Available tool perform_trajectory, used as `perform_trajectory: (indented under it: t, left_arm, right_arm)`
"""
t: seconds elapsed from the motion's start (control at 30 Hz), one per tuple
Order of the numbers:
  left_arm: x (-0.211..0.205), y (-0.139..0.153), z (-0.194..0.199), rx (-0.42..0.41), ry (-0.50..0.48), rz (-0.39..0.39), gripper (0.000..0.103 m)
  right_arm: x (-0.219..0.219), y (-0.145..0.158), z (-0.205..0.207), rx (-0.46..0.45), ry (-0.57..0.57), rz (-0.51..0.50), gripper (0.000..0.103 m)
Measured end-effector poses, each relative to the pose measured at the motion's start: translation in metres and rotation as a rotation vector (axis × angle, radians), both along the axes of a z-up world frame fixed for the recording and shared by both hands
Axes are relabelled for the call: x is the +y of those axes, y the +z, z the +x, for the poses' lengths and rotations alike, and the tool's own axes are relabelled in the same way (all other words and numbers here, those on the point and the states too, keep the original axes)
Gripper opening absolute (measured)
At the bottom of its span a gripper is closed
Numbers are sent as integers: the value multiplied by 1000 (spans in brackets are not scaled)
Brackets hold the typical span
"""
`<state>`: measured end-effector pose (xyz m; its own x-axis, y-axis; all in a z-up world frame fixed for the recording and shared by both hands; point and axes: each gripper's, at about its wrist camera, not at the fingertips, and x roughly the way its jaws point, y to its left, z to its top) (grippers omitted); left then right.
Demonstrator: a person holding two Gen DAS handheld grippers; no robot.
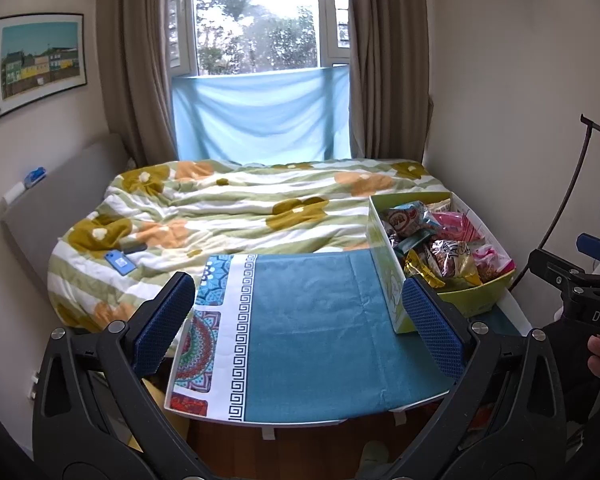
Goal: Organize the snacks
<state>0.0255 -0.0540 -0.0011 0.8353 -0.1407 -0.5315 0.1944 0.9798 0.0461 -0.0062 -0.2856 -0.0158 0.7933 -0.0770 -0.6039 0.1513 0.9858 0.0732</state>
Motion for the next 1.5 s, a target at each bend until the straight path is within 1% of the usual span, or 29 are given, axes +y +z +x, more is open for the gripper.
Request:
perform_trajectory:
  t: [0.17, 0.7, 1.0, 1.23, 1.33, 1.5]
  left_arm:
    - [0, -2, 2, 20, -5, -17, 103]
    - [-2, -3, 1, 18, -6, -14, 103]
    - [2, -3, 0, 20, -5, -18, 103]
    - [9, 2, -4, -7, 12, -26, 103]
    - [10, 4, -4, -18, 39, -11, 103]
    - [15, 4, -4, -15, 43, -23, 103]
  right_arm:
    - [1, -1, 3, 5, 4, 1, 101]
    - [1, -7, 10, 27, 2, -1, 101]
    - [3, -6, 8, 22, 8, -4, 101]
    - [5, -6, 8, 29, 4, -1, 101]
    - [6, -6, 8, 29, 2, 0, 101]
    - [6, -6, 8, 28, 2, -1, 101]
